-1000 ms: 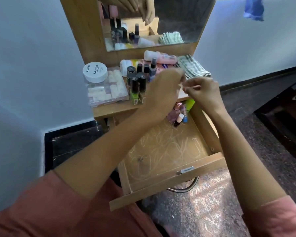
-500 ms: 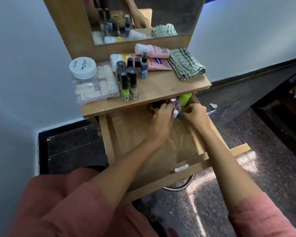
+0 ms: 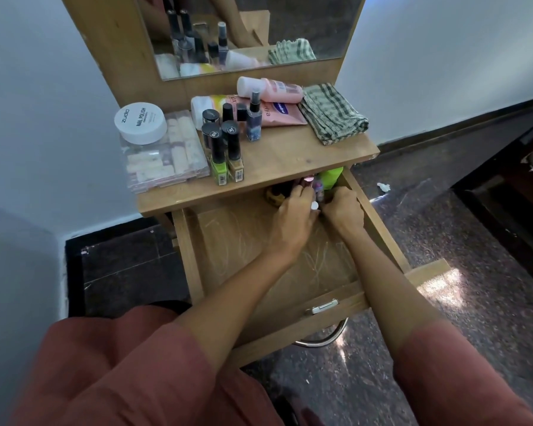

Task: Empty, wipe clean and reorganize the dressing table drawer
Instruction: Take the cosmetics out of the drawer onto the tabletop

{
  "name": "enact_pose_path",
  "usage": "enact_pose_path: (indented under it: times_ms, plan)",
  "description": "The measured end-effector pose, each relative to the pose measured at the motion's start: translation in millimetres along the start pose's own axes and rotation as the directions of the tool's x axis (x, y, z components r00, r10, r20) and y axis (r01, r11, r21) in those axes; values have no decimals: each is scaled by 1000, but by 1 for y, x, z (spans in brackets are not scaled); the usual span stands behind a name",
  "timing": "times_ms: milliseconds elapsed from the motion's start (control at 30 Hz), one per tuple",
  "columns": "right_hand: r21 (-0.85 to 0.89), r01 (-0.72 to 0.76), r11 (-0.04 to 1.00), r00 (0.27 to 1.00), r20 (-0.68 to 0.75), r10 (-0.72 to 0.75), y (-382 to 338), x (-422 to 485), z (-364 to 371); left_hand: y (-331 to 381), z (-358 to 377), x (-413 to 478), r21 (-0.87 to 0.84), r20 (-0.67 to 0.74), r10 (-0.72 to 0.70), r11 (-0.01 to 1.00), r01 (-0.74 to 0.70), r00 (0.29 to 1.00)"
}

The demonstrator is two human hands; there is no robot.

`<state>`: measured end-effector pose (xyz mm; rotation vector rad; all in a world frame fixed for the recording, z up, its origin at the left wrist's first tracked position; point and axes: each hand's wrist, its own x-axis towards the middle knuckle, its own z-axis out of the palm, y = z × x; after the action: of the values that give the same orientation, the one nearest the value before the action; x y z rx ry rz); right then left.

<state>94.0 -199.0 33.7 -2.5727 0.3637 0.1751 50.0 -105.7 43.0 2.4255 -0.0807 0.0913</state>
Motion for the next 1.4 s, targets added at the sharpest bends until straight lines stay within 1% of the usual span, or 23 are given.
enact_pose_path:
  times_ms: [167,300,367,467,567,667,733,833,933,1033,1133,1300,1400]
  plan:
    - [69,28,997,999,31,-31,5,-2,-3,1,-1,-4,-12,17,3,1000,-3,1000]
    - [107,103,989,995,7,-104,5,-12,-13,3,-7,-7,-19,27,-41,999,42,999]
    - [118,151,982,989,-9,-151,2,-19,-21,7,-12,-9,-32,25,-39,999,39,999]
    - [144,207,968,978,-32,-204,-6,-28,-35,14,-25,-11,-58,2,-5,998,5,1000]
    - [166,227,960,973,-70,-218,-16,-34,-50,20,-42,-9,-23,-7,47,999,-47,999]
    - [181,250,951,966,-105,-234,-29,-38,-64,26,-62,-5,-45,-56,97,994,-99,994]
    - [186,288,939,956,-115,-270,-39,-38,-72,31,-77,1,-43,-95,116,992,-121,989]
    - [183,368,911,928,-129,-349,-54,-36,-79,33,-98,15,-1,-137,133,991,-134,982]
    - [170,400,901,915,-126,-383,-69,-30,-79,33,-116,31,37,-139,130,991,-126,982]
    - [143,414,899,908,-134,-397,-82,-21,-78,33,-132,46,98,-140,137,987,-124,981]
    - [153,430,890,901,-129,-414,-92,-13,-77,33,-142,60,168,-153,157,977,-130,976]
    - [152,450,880,891,-140,-431,-107,3,-69,32,-147,79,276,-172,201,949,-149,964]
    - [165,460,873,887,-143,-440,-112,11,-63,29,-147,89,351,-154,220,923,-155,963]
